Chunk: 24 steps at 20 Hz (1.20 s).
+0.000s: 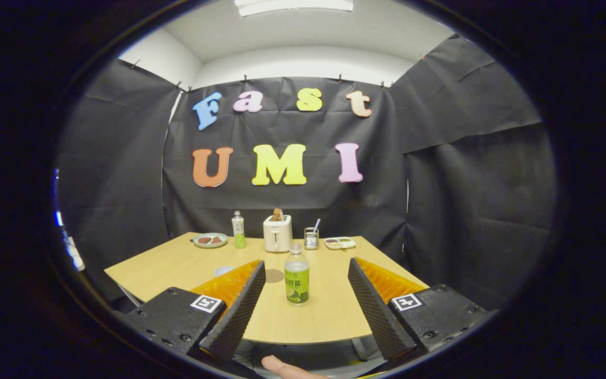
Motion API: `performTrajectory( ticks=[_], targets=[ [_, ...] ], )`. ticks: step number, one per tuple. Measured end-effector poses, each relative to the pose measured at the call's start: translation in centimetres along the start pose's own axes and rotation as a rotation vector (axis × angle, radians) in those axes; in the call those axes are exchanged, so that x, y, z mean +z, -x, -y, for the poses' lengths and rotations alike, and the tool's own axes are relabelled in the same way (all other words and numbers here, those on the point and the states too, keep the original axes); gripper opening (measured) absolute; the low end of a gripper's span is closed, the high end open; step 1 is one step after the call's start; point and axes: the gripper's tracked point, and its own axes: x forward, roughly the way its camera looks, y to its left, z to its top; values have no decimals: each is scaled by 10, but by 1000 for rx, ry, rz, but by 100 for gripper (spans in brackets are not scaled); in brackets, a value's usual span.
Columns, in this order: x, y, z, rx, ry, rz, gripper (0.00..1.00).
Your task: Take the bottle from table, then pour the juice into the cup, finally place the bottle on the coaster
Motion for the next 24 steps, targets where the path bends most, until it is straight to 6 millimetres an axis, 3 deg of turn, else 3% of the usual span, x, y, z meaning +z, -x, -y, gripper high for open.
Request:
performTrajectory(
  ticks=[5,12,17,24],
  targets=[
    [-17,-30,10,-5,-49,-6,100],
    [-48,-93,-1,71,-41,-29,100],
    [-46,-139,5,54,-6,-15,100],
    [-82,-197,-14,106,-37,-75,100]
  ],
)
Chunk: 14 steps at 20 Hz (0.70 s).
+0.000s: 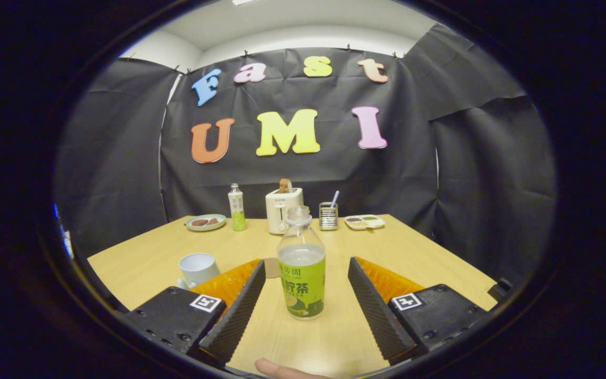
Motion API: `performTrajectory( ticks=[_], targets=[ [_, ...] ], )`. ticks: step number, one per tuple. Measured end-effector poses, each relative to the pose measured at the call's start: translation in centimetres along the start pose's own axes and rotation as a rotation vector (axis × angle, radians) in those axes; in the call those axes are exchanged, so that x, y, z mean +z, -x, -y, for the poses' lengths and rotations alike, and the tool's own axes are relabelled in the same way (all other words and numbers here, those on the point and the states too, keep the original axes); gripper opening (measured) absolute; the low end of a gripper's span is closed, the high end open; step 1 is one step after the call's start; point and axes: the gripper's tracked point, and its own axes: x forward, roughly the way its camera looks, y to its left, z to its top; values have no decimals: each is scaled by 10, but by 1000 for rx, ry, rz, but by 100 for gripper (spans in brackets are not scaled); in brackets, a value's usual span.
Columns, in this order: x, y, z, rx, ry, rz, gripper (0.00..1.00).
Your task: Take the bottle from table, then pour the juice into the cup, finally place the bottle on the coaster
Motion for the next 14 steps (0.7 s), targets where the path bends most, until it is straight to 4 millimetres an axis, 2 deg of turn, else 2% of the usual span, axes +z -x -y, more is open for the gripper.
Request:
performTrajectory(
  ticks=[3,6,11,14],
  targets=[
    [-1,-25,3,-6,-6,51,100],
    [-10,-46,3,-4,3,55,100],
    [-19,-66,2,-25,7,28,100],
    [-16,-74,6,-47,9,30,100]
  ],
)
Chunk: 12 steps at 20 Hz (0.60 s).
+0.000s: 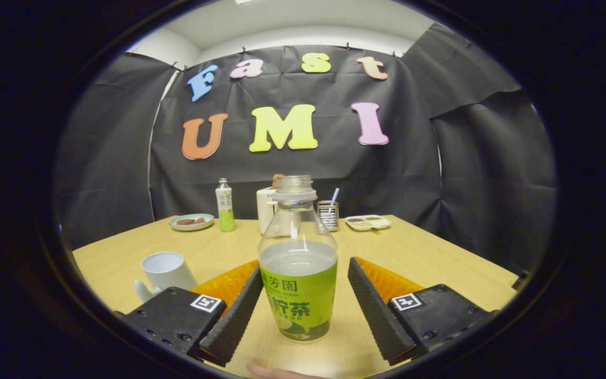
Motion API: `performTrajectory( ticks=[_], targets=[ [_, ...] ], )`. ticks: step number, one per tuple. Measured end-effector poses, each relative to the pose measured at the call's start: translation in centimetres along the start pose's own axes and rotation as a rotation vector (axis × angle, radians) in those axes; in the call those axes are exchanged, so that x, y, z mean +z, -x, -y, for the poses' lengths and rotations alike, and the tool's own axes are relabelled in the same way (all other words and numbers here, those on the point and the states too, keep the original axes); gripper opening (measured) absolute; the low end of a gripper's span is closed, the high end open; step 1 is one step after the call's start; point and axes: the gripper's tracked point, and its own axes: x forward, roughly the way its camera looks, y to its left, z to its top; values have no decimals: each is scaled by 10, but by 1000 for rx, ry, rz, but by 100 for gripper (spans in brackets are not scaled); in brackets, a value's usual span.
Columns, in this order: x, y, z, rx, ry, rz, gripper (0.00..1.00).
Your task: Take the bottle from table, then pour the juice into the cup, finally place the bottle on the coaster
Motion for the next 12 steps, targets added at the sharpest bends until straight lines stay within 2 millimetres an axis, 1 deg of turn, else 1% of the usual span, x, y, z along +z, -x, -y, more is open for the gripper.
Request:
performTrajectory(
  ticks=[2,3,4,7,9,12],
  targets=[
    [2,-7,1,-11,11,-2,100],
    [6,-8,7,-55,22,-10,91],
    [9,-8,7,-60,51,-12,80],
    [37,3,6,-77,140,26,80],
    [49,6,7,-102,221,32,80],
    [68,16,3,-128,337,46,80]
  ],
)
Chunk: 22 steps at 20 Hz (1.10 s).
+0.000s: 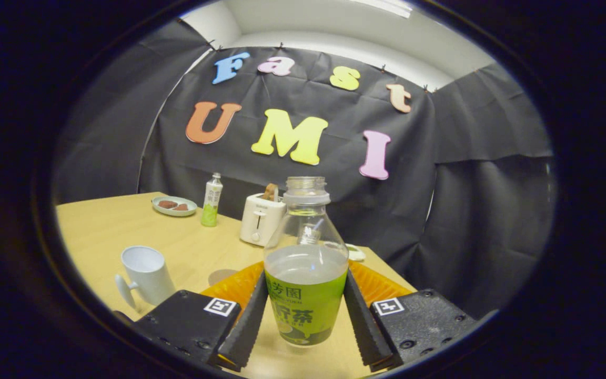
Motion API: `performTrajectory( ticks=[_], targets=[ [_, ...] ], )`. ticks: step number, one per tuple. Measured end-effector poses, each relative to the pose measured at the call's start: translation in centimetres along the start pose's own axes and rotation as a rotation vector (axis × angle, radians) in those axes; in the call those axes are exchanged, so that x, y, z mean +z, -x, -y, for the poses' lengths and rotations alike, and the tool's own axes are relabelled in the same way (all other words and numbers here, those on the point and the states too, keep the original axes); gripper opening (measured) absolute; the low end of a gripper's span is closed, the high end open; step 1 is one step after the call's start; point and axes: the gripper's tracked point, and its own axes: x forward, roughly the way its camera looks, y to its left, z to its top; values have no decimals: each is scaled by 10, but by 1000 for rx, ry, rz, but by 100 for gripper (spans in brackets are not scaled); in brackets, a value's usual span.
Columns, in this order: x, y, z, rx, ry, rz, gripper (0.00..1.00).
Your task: Take the bottle from table, then pour the juice into the cup, finally place the bottle on the coaster
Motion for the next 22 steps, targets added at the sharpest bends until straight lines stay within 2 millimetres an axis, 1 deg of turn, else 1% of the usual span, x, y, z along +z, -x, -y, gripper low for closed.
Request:
performTrajectory(
  ticks=[2,6,10,15,17,19,22],
  targets=[
    [11,6,-1,-15,74,7,80],
    [29,12,7,-72,240,3,80],
    [44,12,11,-113,475,-8,80],
    [57,10,11,-155,754,-13,80],
    [62,1,8,-158,851,-26,80],
    [69,-6,8,-178,925,-22,80],
    [72,-7,3,-187,988,-23,80]
  ],
)
